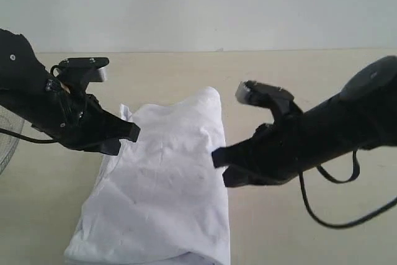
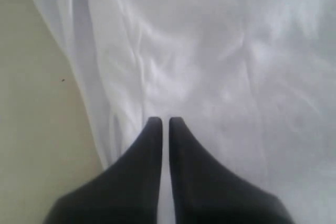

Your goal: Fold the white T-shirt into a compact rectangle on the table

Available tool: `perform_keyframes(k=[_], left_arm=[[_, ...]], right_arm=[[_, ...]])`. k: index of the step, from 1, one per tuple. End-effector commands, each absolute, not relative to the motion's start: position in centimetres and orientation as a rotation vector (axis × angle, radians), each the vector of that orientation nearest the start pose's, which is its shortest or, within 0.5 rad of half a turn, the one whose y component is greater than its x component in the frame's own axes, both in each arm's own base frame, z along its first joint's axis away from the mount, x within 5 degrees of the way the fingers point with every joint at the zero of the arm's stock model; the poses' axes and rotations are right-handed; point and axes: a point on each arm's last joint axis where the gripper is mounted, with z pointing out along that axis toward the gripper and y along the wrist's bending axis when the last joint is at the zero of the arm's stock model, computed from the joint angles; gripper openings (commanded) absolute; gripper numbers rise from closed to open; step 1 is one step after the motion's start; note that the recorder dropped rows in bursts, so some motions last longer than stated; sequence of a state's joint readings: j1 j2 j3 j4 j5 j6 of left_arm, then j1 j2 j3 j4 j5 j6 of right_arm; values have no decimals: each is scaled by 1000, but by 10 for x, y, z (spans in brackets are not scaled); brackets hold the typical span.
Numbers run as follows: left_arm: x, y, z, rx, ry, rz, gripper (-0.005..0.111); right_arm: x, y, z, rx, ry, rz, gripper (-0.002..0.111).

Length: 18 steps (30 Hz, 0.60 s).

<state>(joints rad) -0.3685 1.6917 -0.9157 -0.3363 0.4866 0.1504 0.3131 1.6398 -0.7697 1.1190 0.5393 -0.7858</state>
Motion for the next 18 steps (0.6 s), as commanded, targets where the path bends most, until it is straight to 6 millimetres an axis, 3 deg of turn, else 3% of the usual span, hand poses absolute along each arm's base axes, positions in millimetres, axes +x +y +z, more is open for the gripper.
perform_keyframes(k=[1,2,6,8,12,18], left_arm=[[290,-127,177,354,2727,-356,5],[290,-127,177,354,2727,-356,5],[290,-128,177,353,2729,-358,5],[290,-128,177,353,2731,-358,5],[290,-128,173,356,2744,-354,5],[292,-129,150,371,2822,-333,5]], right_arm=[[291,99,190,-133,2618,979,1],[296,94,190,-117,2617,992,2],[313,88,178,-63,2642,1053,50],[316,90,161,-32,2676,1098,62],[319,94,135,-6,2702,1195,62],[322,98,121,15,2676,1290,62]])
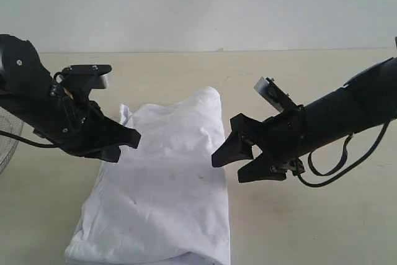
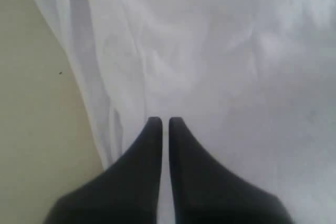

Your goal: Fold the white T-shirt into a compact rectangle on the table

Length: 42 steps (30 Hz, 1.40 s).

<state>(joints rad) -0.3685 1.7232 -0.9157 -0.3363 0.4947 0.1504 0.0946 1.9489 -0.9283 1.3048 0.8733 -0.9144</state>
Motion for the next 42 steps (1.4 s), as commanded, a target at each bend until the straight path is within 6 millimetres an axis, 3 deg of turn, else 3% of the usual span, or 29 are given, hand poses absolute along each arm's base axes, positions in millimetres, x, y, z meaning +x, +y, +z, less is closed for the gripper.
perform_keyframes(k=[1,5,11,31,38,42], left_arm=[[292,-129,147,372,2832,-331,5],[293,-129,137,383,2858,-318,5],[294,-129,137,381,2850,-316,5],[294,-129,137,398,2846,-314,5],[294,-129,137,398,2846,-314,5],[294,-129,137,398,2846,-314,5]], right_arm=[[322,98,119,19,2680,1288,62],[324,97,115,35,2683,1252,62],[331,99,105,57,2685,1282,62],[329,145,85,33,2686,1285,61],[330,147,85,55,2676,1268,39],[332,145,83,65,2680,1224,14]])
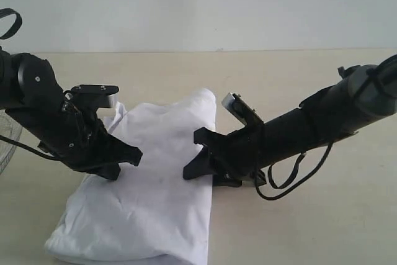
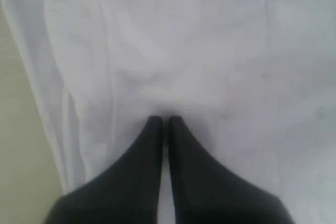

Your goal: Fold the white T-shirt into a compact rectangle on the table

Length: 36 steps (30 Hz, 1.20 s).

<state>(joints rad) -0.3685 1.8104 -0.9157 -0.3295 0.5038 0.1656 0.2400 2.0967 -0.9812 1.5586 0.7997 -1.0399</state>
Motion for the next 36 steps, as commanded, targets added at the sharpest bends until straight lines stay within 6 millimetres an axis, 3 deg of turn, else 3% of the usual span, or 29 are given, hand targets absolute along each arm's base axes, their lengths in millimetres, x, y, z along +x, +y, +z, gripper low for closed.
perform_keyframes(k=[1,2,7,12,18,24,31,36], left_arm=[[294,-129,137,398,2846,-314,5],[294,-129,137,398,2850,-315,5],[293,-129,137,397,2853,-318,5],[292,-131,151,357,2813,-375,5],[288,-130,189,351,2683,-418,5],[274,-126,230,360,2576,-456,5],[249,-122,272,398,2478,-537,5],[233,-120,291,430,2428,-592,5]], right_arm=[[332,145,83,60,2679,1216,7],[332,145,82,51,2677,1211,1],[333,143,84,2,2661,1195,0],[337,128,94,10,2662,1218,0],[351,91,107,-43,2722,1248,0],[368,55,119,30,2693,1241,0],[388,10,136,52,2745,1089,0],[400,-20,145,79,2753,993,0]])
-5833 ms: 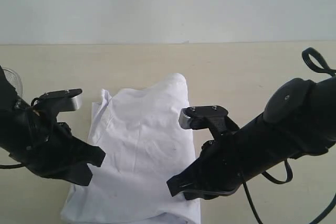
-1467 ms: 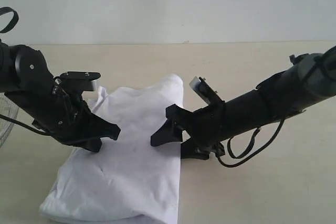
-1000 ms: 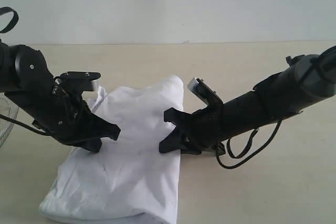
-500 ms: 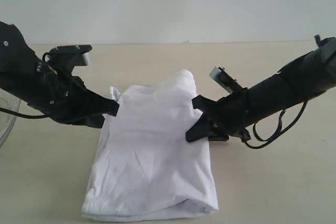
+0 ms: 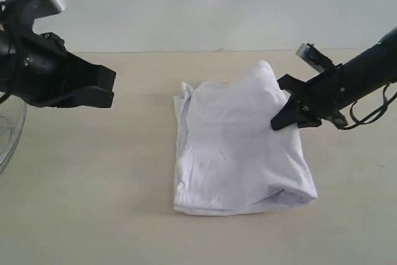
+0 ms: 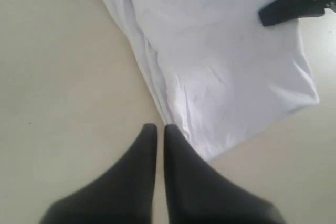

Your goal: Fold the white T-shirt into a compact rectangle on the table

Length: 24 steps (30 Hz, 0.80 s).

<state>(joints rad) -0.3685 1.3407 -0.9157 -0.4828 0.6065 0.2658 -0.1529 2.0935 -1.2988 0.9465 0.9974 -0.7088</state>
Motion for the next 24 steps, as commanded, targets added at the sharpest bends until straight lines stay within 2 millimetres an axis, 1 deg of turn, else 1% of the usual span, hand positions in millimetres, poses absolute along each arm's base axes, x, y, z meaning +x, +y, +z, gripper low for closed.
perform_keyframes(k=[1,5,10,15,21,24], left_arm=[[231,-119,294,434,2422,-596,5],[222,-118,302,452,2417,-625,5],[216,-117,305,473,2415,-631,5],[215,-117,305,479,2425,-635,5],[215,-117,305,479,2425,-635,5],[215,-117,305,478,2423,-634,5]], right_arm=[[402,-26,145,76,2759,989,0],[412,-47,145,76,2798,939,0],[420,-69,136,123,2844,891,0],[420,-87,135,169,2830,828,0],[413,-120,131,320,2811,831,0],[411,-128,125,360,2812,832,0]])
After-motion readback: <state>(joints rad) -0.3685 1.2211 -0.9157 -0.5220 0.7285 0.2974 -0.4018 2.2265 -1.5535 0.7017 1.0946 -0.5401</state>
